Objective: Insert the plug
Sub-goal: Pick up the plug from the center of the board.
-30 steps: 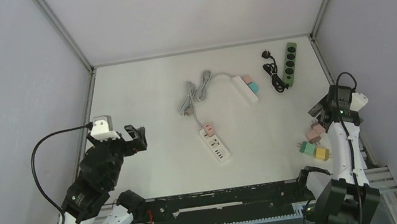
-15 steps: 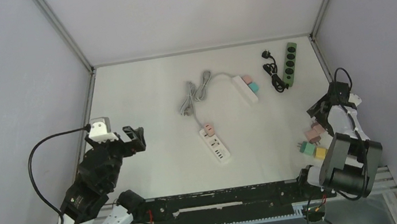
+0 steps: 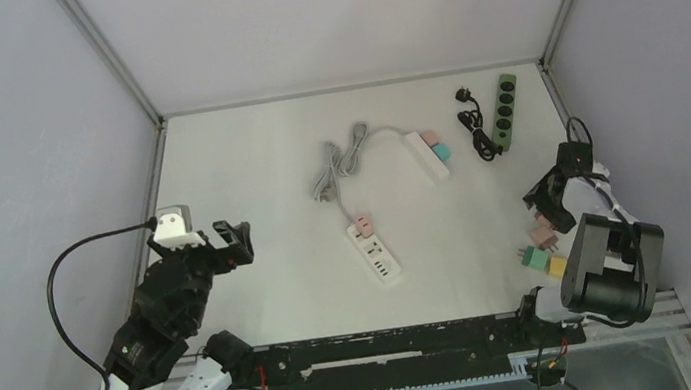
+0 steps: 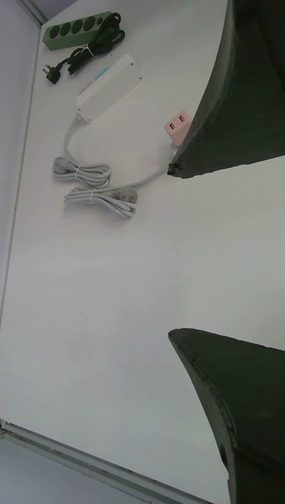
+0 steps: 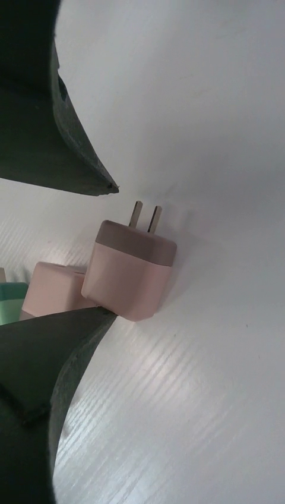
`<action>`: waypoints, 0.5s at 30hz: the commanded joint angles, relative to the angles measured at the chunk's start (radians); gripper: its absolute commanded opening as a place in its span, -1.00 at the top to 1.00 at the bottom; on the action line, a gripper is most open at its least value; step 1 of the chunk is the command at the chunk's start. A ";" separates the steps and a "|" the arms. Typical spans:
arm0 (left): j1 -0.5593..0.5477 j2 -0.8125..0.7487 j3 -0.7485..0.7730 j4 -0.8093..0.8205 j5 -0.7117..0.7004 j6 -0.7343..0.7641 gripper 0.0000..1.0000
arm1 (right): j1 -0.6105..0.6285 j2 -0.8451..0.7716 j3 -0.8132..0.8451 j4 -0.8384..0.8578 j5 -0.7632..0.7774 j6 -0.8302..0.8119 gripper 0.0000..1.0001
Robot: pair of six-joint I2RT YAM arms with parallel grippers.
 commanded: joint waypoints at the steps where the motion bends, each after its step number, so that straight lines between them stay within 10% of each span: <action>1: -0.007 -0.010 -0.023 0.032 -0.016 0.025 -1.00 | 0.024 0.011 0.010 0.033 -0.019 -0.021 -0.47; 15: -0.010 -0.012 -0.023 0.033 -0.014 0.024 -1.00 | -0.012 -0.027 0.014 0.038 0.002 0.021 -0.54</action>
